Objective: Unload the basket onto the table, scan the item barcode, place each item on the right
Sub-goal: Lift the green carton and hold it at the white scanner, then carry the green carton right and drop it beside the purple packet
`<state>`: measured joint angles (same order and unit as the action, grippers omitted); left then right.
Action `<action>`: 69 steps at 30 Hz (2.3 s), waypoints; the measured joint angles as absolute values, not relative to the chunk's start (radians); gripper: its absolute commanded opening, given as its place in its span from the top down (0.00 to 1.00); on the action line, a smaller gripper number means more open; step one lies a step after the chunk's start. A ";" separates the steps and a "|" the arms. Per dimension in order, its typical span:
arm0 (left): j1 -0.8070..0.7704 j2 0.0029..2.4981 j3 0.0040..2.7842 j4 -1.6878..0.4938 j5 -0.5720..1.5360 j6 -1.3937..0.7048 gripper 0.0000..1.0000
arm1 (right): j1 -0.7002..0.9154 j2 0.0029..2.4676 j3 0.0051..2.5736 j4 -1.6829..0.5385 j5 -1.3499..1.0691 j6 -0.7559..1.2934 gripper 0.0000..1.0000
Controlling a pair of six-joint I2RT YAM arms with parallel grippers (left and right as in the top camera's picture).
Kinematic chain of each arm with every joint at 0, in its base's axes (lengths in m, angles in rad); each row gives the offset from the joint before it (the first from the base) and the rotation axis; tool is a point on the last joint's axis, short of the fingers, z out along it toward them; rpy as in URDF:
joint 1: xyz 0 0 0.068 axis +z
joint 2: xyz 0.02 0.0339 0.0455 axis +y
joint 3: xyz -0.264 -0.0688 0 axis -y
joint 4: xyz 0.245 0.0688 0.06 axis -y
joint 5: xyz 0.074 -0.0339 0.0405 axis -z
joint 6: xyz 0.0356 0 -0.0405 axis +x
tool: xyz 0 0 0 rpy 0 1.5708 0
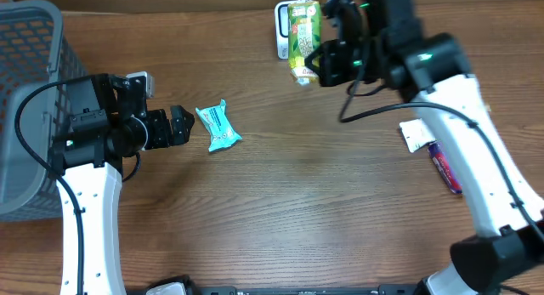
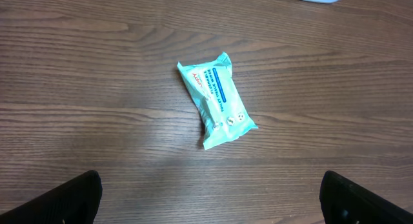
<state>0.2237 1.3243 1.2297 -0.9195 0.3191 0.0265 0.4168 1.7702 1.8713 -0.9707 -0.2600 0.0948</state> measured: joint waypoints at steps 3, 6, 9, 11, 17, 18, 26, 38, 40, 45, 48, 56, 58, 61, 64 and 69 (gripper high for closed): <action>0.224 1.324 1.230 -0.920 0.319 0.027 0.00 | 0.452 1.831 1.871 -0.922 -0.010 0.053 0.96; 0.224 1.324 1.230 -0.919 0.319 0.027 0.01 | 0.466 1.912 1.871 -0.855 0.174 -0.002 0.96; 0.224 1.324 1.230 -0.920 0.319 0.026 0.01 | 0.469 2.009 1.871 -0.755 0.312 -0.085 0.96; 0.224 1.324 1.230 -0.920 0.319 0.026 0.00 | 0.471 2.059 1.871 -0.708 0.369 -0.133 0.96; 0.224 1.324 1.230 -0.920 0.319 0.027 0.00 | 0.481 2.200 1.871 -0.488 0.496 -0.304 0.96; 0.224 1.324 1.230 -0.920 0.319 0.026 0.00 | 0.485 2.224 1.871 -0.439 0.517 -0.354 0.96; 0.224 1.324 1.230 -0.920 0.319 0.026 0.01 | 0.486 2.295 1.871 -0.361 0.548 -0.481 0.96; 0.224 1.324 1.230 -0.920 0.319 0.026 0.00 | 0.496 2.301 1.871 -0.375 0.552 -0.503 0.96; 0.224 1.324 1.230 -0.920 0.319 0.026 0.00 | 0.505 2.301 1.871 -0.375 0.554 -0.504 0.96; 0.224 1.324 1.230 -0.920 0.319 0.026 0.00 | 0.539 2.301 1.871 -0.375 0.556 -0.506 0.96; 0.224 1.325 1.230 -0.919 0.319 0.027 0.00 | 0.553 2.301 1.871 -0.374 0.583 -0.509 0.96; 0.224 1.324 1.230 -0.920 0.319 0.027 0.00 | 0.553 2.301 1.871 -0.323 0.734 -0.512 0.96; 0.224 1.324 1.230 -0.919 0.319 0.026 0.00 | 0.548 2.301 1.871 -0.321 0.727 -0.524 0.96; 0.224 1.324 1.230 -0.920 0.319 0.027 0.00 | 0.541 2.302 1.871 -0.310 0.694 -0.548 0.96; 0.224 1.324 1.230 -0.920 0.319 0.027 0.01 | 0.531 2.304 1.871 -0.257 0.646 -0.582 0.96; 0.224 1.324 1.230 -0.919 0.319 0.026 0.00 | 0.510 2.329 1.871 -0.183 0.602 -0.660 0.96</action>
<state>0.2237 1.3243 1.2297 -0.9192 0.3187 0.0261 0.5098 2.3291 1.8709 -0.1825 0.6022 -0.6598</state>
